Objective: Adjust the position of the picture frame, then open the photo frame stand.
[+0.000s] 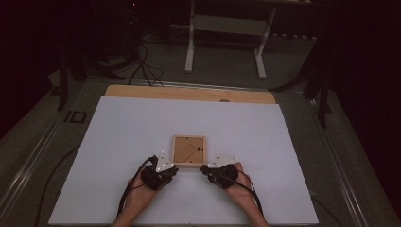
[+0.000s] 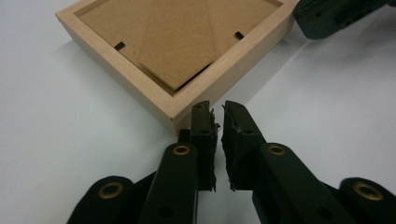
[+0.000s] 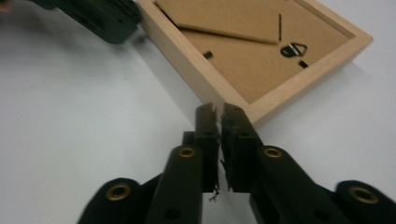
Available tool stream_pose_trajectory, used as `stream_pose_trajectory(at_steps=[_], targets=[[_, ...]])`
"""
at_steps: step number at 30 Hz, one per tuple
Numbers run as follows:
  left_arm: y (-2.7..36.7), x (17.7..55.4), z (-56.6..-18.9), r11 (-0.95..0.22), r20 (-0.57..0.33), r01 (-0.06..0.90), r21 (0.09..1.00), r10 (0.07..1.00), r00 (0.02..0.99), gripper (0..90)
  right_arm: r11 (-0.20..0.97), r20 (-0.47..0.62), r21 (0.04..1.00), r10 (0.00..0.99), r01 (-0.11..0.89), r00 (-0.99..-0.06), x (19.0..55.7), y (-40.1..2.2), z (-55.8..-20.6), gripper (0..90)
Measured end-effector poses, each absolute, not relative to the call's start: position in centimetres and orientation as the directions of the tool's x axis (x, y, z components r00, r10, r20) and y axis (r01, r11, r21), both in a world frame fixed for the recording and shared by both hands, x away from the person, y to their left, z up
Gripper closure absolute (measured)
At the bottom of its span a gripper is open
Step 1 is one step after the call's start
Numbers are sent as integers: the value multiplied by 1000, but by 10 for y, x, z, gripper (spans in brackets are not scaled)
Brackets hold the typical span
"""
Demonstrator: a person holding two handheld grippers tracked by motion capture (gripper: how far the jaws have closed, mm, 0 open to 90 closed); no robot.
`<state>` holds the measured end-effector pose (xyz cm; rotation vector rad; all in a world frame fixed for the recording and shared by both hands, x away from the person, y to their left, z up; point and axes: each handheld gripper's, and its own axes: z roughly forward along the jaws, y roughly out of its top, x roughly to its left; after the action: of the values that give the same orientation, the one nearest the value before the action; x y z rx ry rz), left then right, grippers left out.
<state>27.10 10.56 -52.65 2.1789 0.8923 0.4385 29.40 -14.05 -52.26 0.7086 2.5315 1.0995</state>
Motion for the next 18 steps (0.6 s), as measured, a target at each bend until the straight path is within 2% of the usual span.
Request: stream_pose_trajectory(at_steps=[10,12,18], targets=[[113,270,-520,-416,-28,465,781,721,692,724,541,-53,782,552,309,-832,293,-147,-514,727],[114,271,-519,-406,-33,463,788,723,690,685,530,-56,789,568,312,-821,294,-148,-514,715],[119,270,-515,-368,-57,467,804,735,676,638,501,-46,799,603,333,-797,298,-150,-515,741]])
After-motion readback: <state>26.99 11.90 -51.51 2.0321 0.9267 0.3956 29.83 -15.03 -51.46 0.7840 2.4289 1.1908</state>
